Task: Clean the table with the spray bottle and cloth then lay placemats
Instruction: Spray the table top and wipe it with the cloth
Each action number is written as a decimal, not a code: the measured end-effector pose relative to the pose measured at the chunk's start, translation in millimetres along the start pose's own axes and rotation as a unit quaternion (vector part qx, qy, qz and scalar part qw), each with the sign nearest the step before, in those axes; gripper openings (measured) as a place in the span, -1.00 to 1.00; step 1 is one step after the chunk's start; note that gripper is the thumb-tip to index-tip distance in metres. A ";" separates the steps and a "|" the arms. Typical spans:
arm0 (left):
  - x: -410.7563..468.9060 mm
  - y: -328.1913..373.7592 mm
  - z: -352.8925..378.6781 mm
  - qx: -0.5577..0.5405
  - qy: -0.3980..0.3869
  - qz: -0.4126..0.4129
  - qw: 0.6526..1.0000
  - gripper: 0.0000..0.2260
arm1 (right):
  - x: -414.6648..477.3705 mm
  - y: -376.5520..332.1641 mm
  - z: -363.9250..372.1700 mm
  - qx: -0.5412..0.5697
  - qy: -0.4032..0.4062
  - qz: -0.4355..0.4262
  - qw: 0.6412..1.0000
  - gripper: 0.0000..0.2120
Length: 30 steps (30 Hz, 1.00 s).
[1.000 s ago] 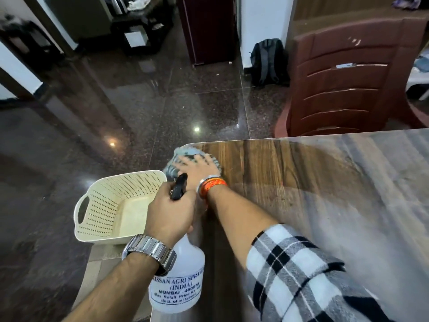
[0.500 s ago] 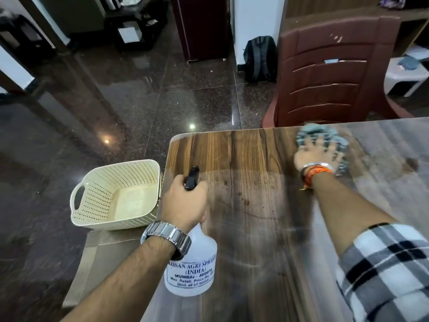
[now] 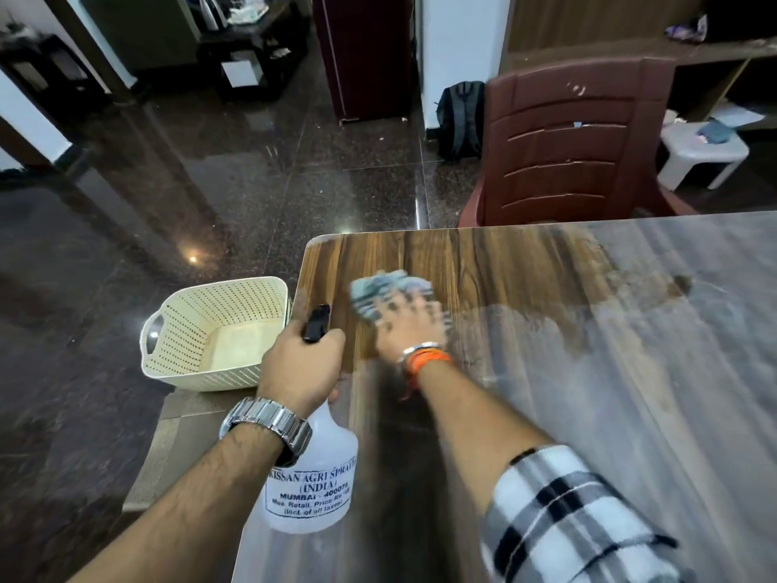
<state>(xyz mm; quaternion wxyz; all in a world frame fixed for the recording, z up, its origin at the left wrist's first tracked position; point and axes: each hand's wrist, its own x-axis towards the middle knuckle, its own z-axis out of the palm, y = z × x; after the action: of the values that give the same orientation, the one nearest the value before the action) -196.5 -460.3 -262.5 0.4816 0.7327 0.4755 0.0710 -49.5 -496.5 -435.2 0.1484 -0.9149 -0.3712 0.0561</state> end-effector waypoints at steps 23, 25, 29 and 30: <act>-55.9 -110.5 -74.1 0.072 -0.010 0.031 0.997 -0.81 | -119.9 -113.0 29.5 -0.027 -0.084 0.002 0.996 -0.48; -63.9 -114.2 -76.6 0.062 -0.021 0.030 0.997 -0.82 | -120.4 -57.3 14.1 -0.038 -0.037 0.107 0.993 -0.50; -70.9 -122.7 -79.9 0.047 -0.037 0.044 0.997 -0.83 | -171.7 80.1 -19.0 -0.001 0.026 0.376 0.926 -0.45; -72.4 -124.5 -79.8 0.046 -0.039 0.044 0.997 -0.83 | -189.8 91.8 -24.2 0.021 0.027 0.425 0.905 -0.44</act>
<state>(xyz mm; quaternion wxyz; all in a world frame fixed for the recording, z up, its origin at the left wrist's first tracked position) -358.6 -454.3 -291.2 0.4617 0.7767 0.4265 0.0417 -119.8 -696.6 -442.4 0.1393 -0.9838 0.0576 0.0970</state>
